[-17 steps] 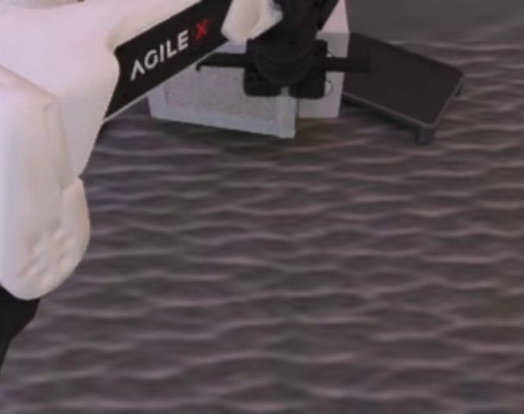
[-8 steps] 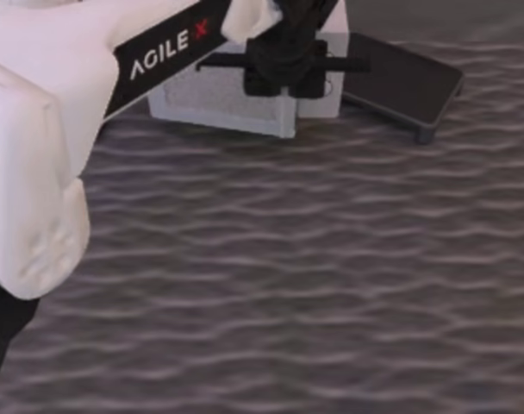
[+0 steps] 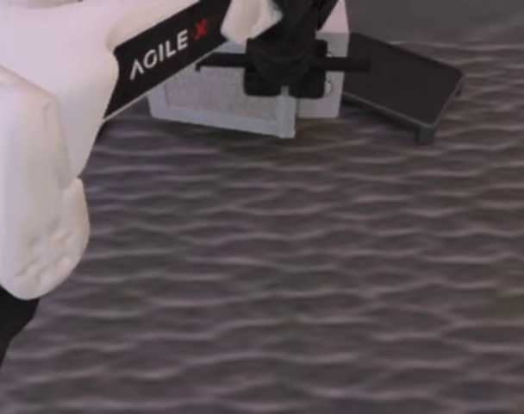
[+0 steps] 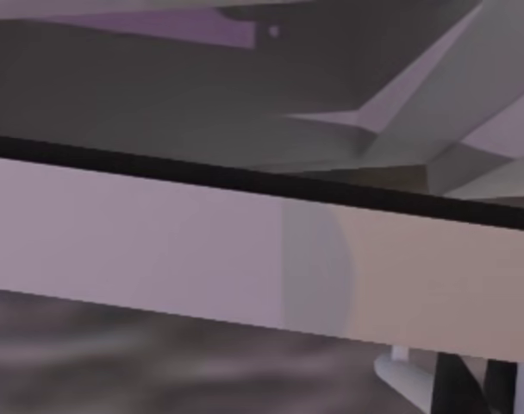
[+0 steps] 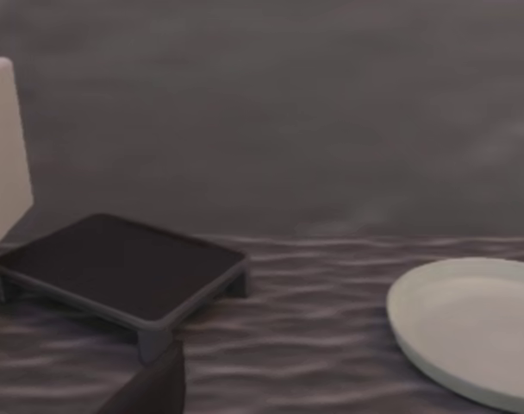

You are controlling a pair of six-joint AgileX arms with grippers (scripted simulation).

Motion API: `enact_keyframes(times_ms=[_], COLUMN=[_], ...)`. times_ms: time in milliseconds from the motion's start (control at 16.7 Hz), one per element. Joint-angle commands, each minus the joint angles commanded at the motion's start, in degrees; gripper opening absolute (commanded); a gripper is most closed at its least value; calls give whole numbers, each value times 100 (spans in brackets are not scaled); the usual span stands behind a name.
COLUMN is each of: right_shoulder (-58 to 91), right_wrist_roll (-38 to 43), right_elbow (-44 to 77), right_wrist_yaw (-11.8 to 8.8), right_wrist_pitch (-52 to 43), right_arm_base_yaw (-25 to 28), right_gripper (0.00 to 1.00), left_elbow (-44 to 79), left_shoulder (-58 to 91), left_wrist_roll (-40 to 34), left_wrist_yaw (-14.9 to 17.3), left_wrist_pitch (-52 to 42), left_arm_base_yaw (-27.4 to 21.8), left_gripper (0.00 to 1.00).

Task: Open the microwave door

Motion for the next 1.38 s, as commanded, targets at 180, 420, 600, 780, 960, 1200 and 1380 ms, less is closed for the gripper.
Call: enact_keyframes(times_ms=[180, 420, 600, 780, 960, 1200, 1380], right_shoulder=[0, 0, 0, 0, 0, 0, 0], right_wrist_roll=[0, 0, 0, 0, 0, 0, 0], right_elbow=[0, 0, 0, 0, 0, 0, 0], right_wrist_yaw=[0, 0, 0, 0, 0, 0, 0], right_wrist_pitch=[0, 0, 0, 0, 0, 0, 0], right_arm_base_yaw=[0, 0, 0, 0, 0, 0, 0], right_gripper=[100, 100, 100, 100, 100, 100, 100], left_elbow=[-238, -981, -1143, -1143, -1143, -1143, -1143], left_shoulder=[-192, -621, -713, -713, -713, -713, -713], left_wrist_roll=[145, 519, 605, 605, 605, 605, 605], left_wrist_yaw=[43, 207, 259, 259, 259, 259, 259], left_wrist_pitch=[160, 527, 611, 611, 611, 611, 611], left_arm_base_yaw=[16, 85, 102, 102, 102, 102, 102], left_gripper=[0, 0, 0, 0, 0, 0, 0])
